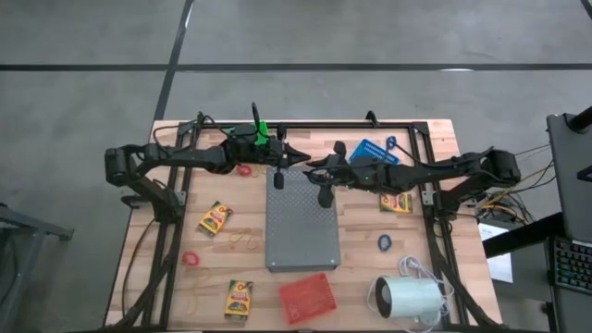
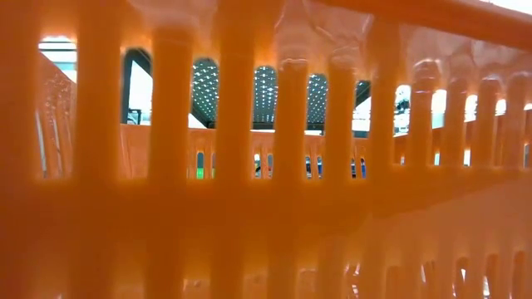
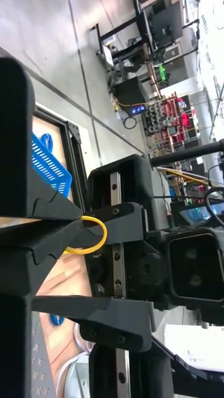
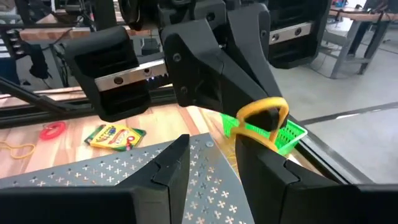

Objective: Pick & Place Office Desk Supplies
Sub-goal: Put the yellow rubber band into the blue basket

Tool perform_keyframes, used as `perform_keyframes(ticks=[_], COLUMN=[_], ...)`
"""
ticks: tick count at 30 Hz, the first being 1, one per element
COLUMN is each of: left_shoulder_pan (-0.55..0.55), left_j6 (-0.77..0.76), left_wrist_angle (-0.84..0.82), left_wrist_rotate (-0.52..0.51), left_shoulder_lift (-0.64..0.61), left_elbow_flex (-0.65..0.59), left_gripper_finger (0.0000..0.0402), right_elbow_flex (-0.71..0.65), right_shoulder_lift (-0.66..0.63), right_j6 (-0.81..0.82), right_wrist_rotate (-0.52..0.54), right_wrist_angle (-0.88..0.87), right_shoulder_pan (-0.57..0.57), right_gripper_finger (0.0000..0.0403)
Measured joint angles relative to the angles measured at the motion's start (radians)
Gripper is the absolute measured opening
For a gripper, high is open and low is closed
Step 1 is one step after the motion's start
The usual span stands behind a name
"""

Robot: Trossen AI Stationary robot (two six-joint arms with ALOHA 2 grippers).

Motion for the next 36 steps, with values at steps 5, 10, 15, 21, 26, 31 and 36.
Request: perform_keyframes(ticks=[5, 10, 15, 21, 26, 31, 36], left_shoulder_pan=[0.0, 0.0, 0.0, 0.0, 0.0, -0.001, -0.001], left_j6=[0.075, 0.099, 0.1, 0.1, 0.102, 0.102, 0.102], left_wrist_angle=[-0.004, -0.004, -0.004, -0.004, -0.003, -0.003, -0.003], left_wrist_rotate=[0.0, 0.0, 0.0, 0.0, 0.0, 0.0, 0.0], left_shoulder_lift=[0.0, 0.0, 0.0, 0.0, 0.0, 0.0, 0.0], left_elbow_flex=[0.0, 0.0, 0.001, 0.001, 0.001, 0.001, 0.001], left_gripper_finger=[0.0007, 0.0007, 0.0007, 0.0007, 0.0007, 0.0007, 0.0007], right_elbow_flex=[0.0, 0.0, 0.0, 0.0, -0.001, -0.001, -0.001], right_shoulder_lift=[-0.016, -0.055, -0.083, -0.074, -0.052, -0.054, -0.057], right_j6=[0.0, 0.0, 0.003, 0.0, 0.0, -0.009, -0.045], right_wrist_rotate=[0.001, 0.004, 0.031, 0.105, 0.139, 0.141, 0.107], right_wrist_angle=[-0.058, -0.15, -0.157, -0.158, -0.149, -0.146, -0.125], right_shoulder_pan=[0.0, 0.0, 0.001, 0.0, -0.002, -0.007, -0.006], right_gripper_finger=[0.0116, 0.0118, 0.0115, 0.0116, 0.0118, 0.0111, 0.0098])
